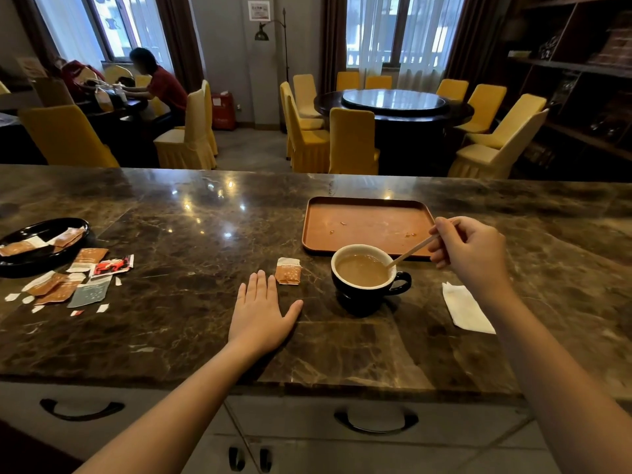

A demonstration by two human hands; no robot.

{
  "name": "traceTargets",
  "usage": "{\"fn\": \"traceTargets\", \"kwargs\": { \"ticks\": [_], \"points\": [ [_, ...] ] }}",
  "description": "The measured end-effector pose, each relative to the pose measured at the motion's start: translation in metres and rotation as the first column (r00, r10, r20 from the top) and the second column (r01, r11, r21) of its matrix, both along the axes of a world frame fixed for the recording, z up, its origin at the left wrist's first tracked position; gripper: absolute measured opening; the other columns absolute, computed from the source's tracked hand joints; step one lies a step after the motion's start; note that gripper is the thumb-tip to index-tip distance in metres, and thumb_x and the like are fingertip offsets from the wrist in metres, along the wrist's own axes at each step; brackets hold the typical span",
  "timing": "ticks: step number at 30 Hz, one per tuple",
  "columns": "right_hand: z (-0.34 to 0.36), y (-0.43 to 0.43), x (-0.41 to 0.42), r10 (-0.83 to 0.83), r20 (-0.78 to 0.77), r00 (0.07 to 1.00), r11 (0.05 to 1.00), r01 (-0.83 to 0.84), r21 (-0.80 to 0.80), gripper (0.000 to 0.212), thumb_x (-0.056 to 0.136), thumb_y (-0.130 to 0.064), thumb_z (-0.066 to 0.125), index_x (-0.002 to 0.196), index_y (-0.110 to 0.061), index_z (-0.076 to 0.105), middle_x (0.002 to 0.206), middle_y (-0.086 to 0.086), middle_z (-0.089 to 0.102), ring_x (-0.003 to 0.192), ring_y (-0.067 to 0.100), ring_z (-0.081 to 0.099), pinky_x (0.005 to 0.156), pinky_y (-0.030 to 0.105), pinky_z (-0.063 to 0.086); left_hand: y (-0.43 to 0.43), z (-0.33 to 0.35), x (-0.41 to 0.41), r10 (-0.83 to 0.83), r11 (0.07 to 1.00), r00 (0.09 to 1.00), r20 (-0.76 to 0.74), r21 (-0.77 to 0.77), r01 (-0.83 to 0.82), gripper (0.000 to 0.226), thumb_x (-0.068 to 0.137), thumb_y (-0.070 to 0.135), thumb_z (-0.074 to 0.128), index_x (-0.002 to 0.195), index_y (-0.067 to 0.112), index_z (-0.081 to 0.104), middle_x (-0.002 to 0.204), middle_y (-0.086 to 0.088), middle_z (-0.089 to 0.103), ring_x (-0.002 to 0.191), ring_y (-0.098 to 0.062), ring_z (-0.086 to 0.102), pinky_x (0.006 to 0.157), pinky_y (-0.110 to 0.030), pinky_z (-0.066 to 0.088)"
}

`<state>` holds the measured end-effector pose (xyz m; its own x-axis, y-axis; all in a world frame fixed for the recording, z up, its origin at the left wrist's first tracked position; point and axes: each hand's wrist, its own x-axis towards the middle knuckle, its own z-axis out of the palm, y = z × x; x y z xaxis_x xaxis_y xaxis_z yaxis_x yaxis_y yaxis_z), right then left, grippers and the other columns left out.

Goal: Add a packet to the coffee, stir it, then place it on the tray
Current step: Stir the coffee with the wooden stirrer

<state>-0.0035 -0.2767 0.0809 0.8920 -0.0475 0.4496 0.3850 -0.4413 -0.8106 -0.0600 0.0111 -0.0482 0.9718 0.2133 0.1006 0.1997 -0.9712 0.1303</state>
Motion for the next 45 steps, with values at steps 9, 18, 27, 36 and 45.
{"fn": "traceTargets", "kwargs": {
  "ticks": [9, 18, 27, 36, 45],
  "points": [
    [-0.021, -0.014, -0.012, -0.050, -0.045, 0.998, 0.984, 0.057, 0.169, 0.024, 0.092, -0.026, 0.050, 0.086, -0.008, 0.066, 0.069, 0.007, 0.066, 0.049, 0.007, 0.060, 0.044, 0.017, 0.052, 0.001, 0.000, 0.001, -0.007, 1.000, 1.000, 0.001, 0.004, 0.007, 0.088, 0.080, 0.071, 0.011, 0.144, 0.011, 0.008, 0.155, -0.011, 0.004, 0.142, -0.021, -0.001, 0.111, -0.036, -0.004],
    [-0.021, -0.026, -0.025, -0.079, -0.043, 0.996, 0.959, 0.088, 0.269, 0.021, 0.091, -0.029, 0.051, 0.080, -0.017, 0.065, 0.070, 0.006, 0.067, 0.050, 0.009, 0.061, 0.047, 0.016, 0.052, 0.001, 0.000, 0.001, -0.004, 1.000, 1.000, 0.000, 0.010, 0.004, 0.088, 0.080, 0.071, 0.012, 0.144, 0.011, 0.008, 0.155, -0.011, 0.005, 0.142, -0.022, 0.000, 0.109, -0.035, -0.005],
    [-0.031, -0.019, -0.034, 0.029, -0.109, 0.994, 0.962, 0.002, 0.273, 0.020, 0.090, -0.024, 0.052, 0.092, -0.010, 0.066, 0.076, 0.007, 0.068, 0.059, 0.009, 0.065, 0.053, 0.016, 0.054, 0.000, 0.003, -0.001, -0.005, 1.000, 1.000, -0.006, 0.012, 0.005, 0.087, 0.081, 0.070, 0.013, 0.144, 0.011, 0.009, 0.155, -0.011, 0.005, 0.142, -0.022, 0.000, 0.112, -0.037, -0.001],
    [-0.038, -0.037, -0.059, 0.132, -0.097, 0.987, 0.988, -0.123, 0.090, 0.017, 0.090, -0.010, 0.050, 0.098, -0.016, 0.064, 0.085, 0.003, 0.068, 0.074, 0.009, 0.065, 0.064, 0.013, 0.054, 0.000, 0.007, -0.002, -0.014, 1.000, 1.000, -0.015, -0.003, 0.014, 0.086, 0.082, 0.069, 0.015, 0.144, 0.010, 0.009, 0.155, -0.011, 0.006, 0.142, -0.022, 0.001, 0.113, -0.037, 0.000],
    [-0.049, -0.069, -0.067, 0.107, -0.052, 0.993, 0.972, -0.093, 0.215, 0.019, 0.089, -0.013, 0.053, 0.094, -0.023, 0.068, 0.085, 0.003, 0.072, 0.076, 0.018, 0.068, 0.069, 0.026, 0.058, 0.000, 0.007, -0.003, -0.018, 1.000, 1.000, -0.024, -0.004, 0.018, 0.085, 0.082, 0.069, 0.015, 0.144, 0.010, 0.009, 0.155, -0.012, 0.005, 0.142, -0.023, 0.001, 0.113, -0.037, -0.001]
  ]
}}
